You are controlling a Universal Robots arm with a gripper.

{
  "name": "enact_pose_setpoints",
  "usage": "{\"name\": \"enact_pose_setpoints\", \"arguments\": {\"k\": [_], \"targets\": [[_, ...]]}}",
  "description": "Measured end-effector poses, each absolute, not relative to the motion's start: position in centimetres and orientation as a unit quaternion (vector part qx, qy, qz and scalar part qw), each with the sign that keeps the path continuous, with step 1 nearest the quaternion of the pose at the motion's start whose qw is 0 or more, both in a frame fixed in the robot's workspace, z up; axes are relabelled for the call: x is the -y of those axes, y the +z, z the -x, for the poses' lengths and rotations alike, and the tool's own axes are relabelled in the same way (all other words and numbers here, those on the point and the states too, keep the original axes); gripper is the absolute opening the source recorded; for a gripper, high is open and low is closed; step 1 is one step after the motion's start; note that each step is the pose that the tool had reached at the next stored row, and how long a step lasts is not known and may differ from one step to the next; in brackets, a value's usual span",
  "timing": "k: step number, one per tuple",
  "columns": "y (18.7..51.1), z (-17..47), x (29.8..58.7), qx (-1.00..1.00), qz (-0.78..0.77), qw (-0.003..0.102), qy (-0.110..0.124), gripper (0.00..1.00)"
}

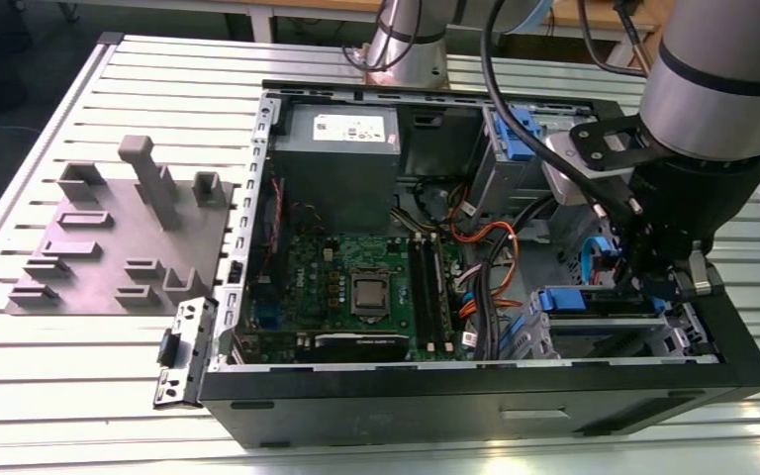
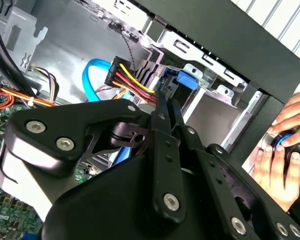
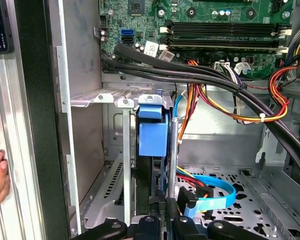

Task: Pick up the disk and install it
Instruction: 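Insert the first disk wire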

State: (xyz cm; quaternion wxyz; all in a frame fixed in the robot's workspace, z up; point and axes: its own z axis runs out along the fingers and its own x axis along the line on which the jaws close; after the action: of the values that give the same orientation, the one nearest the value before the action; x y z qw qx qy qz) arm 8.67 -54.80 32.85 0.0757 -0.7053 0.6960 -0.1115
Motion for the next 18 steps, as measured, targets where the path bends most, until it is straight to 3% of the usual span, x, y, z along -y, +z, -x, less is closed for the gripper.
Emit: {"name": "enact_pose_setpoints", "arguments": {"k": [18], "targets": [[32.29, -8.55, 54.9, -0.696, 0.705, 0.079, -0.115, 0.17]]}}
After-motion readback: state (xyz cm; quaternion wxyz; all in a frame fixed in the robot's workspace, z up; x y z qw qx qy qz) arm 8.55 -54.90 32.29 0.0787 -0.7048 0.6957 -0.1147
